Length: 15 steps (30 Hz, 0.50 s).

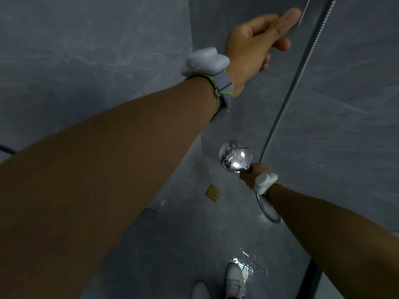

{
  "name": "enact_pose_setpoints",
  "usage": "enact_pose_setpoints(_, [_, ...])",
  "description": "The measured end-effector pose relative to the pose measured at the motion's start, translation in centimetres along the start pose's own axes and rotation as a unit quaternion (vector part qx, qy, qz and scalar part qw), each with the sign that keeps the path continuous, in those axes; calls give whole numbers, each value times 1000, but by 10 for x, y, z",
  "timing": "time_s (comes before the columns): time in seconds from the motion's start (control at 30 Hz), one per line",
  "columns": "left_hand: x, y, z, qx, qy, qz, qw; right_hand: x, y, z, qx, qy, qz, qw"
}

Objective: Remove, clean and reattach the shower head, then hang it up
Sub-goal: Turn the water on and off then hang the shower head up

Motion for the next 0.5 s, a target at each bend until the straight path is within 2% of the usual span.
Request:
enact_pose_setpoints(0.1, [2, -1, -1, -4, -2, -3, 1000, 2, -7, -5, -57, 3, -12, 998])
enact_pose_setpoints(0.3, [6, -2, -2, 4, 5, 4, 1000, -17, -18, -4, -14, -9, -69, 997])
enact_pose_setpoints(0.5, [7, -2, -3, -1, 4, 1, 1000, -12, -12, -6, -19, -13, -9, 1000])
Point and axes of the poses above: each hand's wrist, its own z-axis away from the middle knuckle, its own y-axis out of the palm, x = y × z, the point moved 4 cm from there along -z, towards the middle knuckle, and after that the axes turned 7 degrees about -y, right-handed, at the moved point
